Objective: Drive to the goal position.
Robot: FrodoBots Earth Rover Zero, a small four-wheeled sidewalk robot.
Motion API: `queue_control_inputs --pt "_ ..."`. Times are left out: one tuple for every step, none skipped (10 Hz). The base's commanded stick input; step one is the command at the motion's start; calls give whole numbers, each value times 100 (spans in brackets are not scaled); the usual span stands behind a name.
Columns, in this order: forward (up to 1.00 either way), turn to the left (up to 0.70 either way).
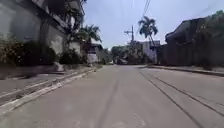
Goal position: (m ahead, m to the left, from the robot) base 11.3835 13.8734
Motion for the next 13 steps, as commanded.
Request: queue_control_inputs --pt "70 0" --pt "70 0" --pt "70 0" --pt "70 0" --pt "70 0" --pt "70 0" --pt "70 0" --pt "70 0" --pt "70 0" --pt "70 0" --pt "70 0" --pt "70 0" --pt "75 0"
